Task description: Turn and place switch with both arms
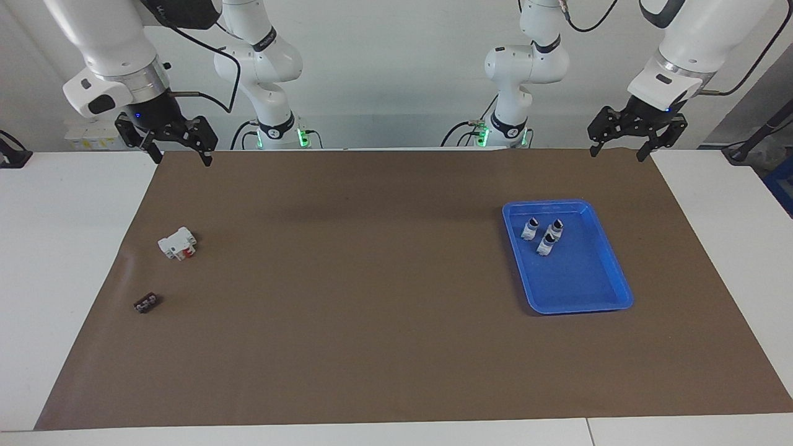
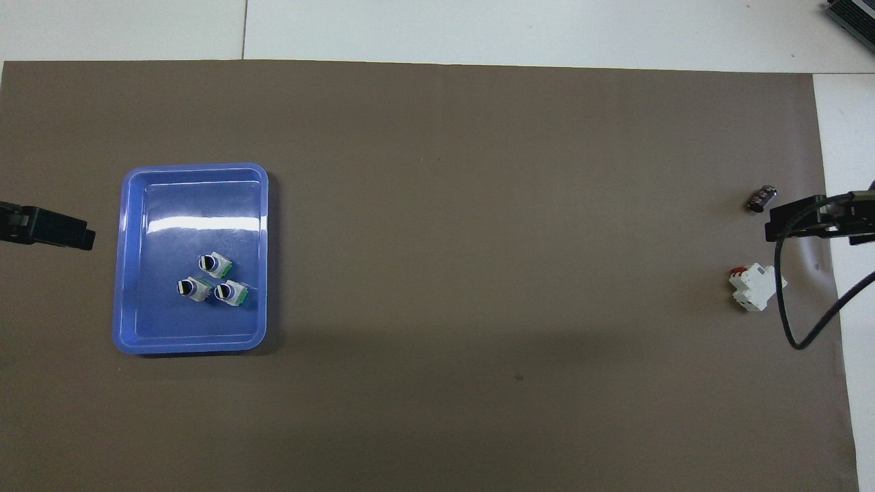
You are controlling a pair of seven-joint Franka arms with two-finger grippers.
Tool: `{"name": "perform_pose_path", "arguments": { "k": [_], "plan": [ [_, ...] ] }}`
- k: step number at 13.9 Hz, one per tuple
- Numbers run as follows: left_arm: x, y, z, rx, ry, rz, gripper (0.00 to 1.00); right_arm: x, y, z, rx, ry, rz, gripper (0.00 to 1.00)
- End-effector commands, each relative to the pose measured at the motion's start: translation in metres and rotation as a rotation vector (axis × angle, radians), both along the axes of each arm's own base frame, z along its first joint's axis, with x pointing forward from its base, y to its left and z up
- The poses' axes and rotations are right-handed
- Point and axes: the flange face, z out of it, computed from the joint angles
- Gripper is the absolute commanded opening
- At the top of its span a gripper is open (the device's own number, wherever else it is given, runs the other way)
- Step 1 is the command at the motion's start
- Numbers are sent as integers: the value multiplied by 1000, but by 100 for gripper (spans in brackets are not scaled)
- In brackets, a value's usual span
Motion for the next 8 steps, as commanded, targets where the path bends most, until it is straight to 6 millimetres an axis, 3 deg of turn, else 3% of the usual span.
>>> {"name": "perform_pose_path", "arguments": {
  "k": [1, 8],
  "plan": [
    [3, 6, 7, 20, 28, 15, 100, -9, 2, 1, 20, 3, 8, 100],
    [-11, 1, 17, 23, 23, 48, 100, -9, 2, 1, 20, 4, 8, 100]
  ]
}}
